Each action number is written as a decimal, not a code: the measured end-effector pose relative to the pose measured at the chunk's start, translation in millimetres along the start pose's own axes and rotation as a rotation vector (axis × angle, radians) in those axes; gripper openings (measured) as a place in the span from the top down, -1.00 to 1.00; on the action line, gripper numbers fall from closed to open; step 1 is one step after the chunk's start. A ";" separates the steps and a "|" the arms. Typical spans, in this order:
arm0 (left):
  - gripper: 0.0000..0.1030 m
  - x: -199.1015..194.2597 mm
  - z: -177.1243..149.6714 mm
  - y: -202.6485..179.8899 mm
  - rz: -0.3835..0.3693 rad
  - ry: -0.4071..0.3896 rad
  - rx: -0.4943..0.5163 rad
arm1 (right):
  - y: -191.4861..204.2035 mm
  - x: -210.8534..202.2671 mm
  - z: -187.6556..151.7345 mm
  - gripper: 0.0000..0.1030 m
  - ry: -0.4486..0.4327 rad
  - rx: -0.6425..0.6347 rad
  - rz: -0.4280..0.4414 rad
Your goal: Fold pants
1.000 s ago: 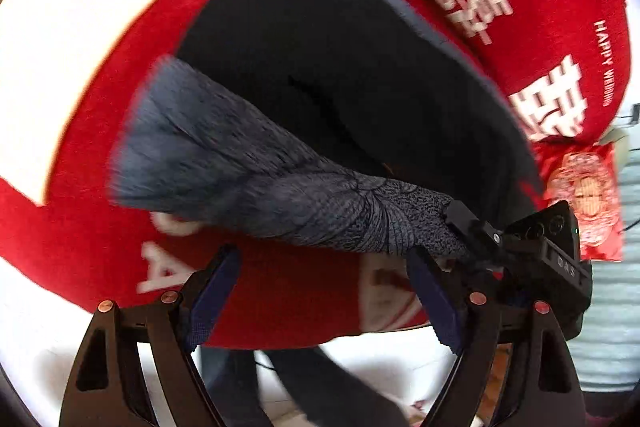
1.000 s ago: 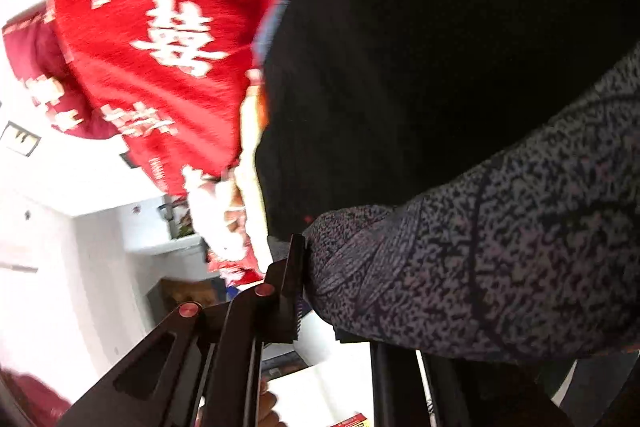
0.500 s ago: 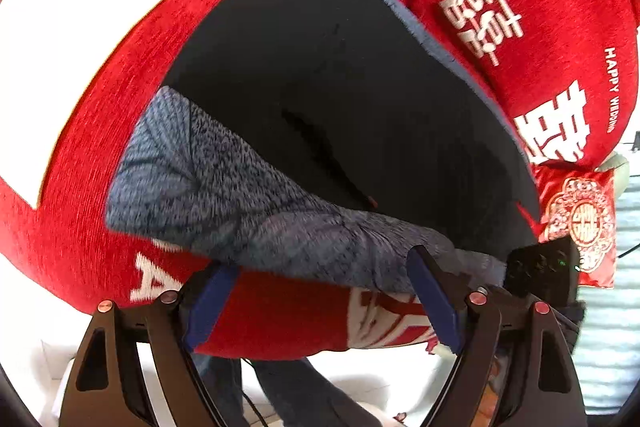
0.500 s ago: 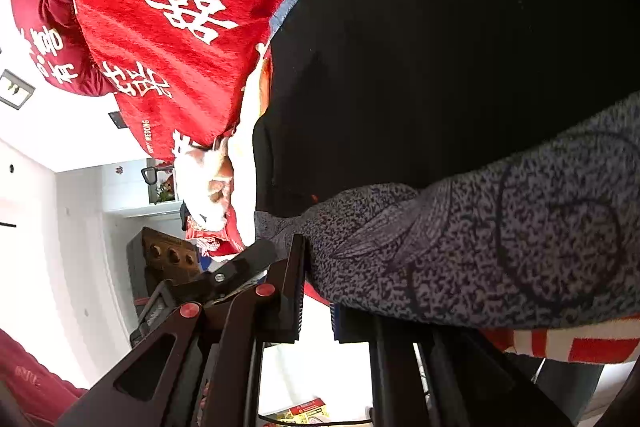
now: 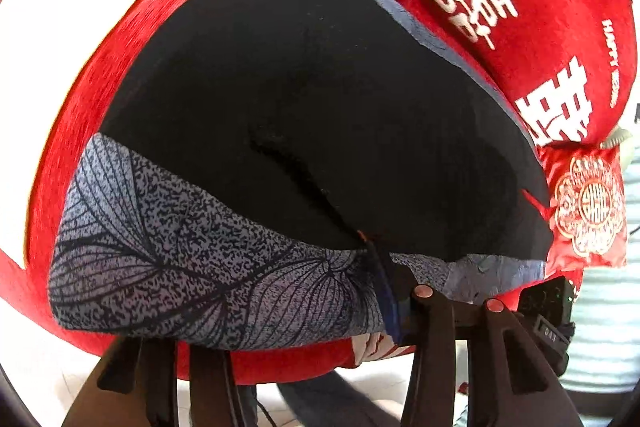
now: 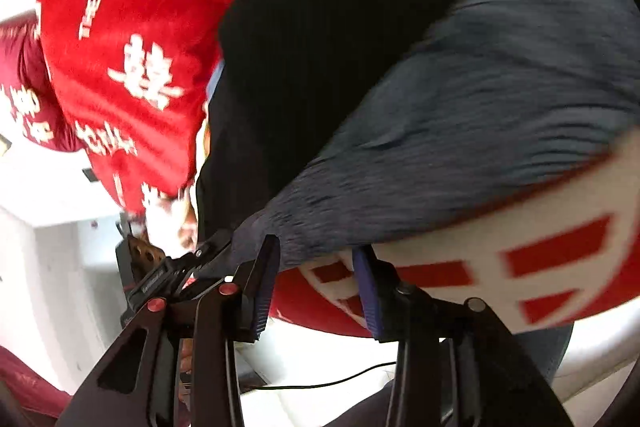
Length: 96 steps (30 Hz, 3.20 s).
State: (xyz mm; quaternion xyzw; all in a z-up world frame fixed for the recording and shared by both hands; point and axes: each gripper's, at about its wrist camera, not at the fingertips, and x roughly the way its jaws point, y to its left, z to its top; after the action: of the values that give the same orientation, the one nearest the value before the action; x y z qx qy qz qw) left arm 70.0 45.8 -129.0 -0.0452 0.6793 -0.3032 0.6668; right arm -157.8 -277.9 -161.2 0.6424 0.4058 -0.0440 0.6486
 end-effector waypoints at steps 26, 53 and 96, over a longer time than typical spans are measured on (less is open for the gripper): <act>0.04 -24.6 163.6 -98.1 0.181 -0.281 0.035 | 135.9 -19.9 229.6 0.80 0.135 -0.220 -0.017; -0.19 80.5 206.4 -92.3 0.550 -0.210 0.106 | 169.7 129.3 247.8 -0.06 0.349 -0.700 -0.434; -0.50 159.9 -36.8 -339.2 0.286 0.058 0.529 | -151.0 -259.5 51.5 -0.43 -0.170 0.107 -0.299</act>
State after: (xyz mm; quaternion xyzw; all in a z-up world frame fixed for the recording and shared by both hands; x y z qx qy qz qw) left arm -97.7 -291.3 -112.0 0.2347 0.5949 -0.3737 0.6718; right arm -394.0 -469.0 -138.4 0.6026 0.4374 -0.2156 0.6317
